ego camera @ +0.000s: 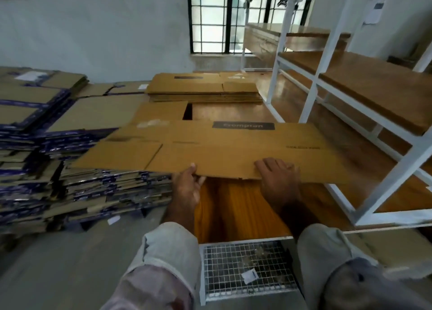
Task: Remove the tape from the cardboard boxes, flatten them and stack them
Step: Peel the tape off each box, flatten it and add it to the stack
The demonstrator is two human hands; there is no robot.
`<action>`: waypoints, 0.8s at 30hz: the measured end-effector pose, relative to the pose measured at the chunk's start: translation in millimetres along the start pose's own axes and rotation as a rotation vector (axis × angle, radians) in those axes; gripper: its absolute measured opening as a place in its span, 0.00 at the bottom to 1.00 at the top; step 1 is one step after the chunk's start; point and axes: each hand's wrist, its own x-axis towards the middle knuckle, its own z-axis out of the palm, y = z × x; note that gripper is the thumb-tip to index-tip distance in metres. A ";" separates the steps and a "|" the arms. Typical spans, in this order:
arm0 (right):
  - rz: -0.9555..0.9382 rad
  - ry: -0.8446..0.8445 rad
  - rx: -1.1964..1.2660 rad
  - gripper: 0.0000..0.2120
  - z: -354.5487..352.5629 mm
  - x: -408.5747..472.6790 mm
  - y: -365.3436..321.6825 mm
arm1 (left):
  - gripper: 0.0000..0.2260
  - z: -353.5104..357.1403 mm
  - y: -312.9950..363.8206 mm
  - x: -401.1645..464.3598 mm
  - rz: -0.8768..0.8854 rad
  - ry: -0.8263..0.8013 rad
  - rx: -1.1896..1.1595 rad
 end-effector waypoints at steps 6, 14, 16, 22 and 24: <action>0.171 -0.216 0.114 0.16 75.4 -79.3 27.1 | 0.10 -56.4 -78.9 -20.3 -0.224 0.046 0.257; 0.227 -0.370 0.282 0.45 115.6 -152.2 33.5 | 0.06 -88.8 -129.1 -31.8 -0.181 0.075 0.733; 0.222 -0.322 0.275 0.41 115.8 -155.3 29.8 | 0.06 -84.2 -130.6 -37.0 -0.131 0.069 0.772; 0.302 -0.545 0.428 0.39 100.1 -142.4 19.7 | 0.08 -107.6 -116.8 -48.9 -0.099 0.226 0.554; 0.464 -0.628 0.758 0.34 73.7 -130.4 4.4 | 0.06 -120.0 -105.3 -43.2 -0.111 0.366 0.423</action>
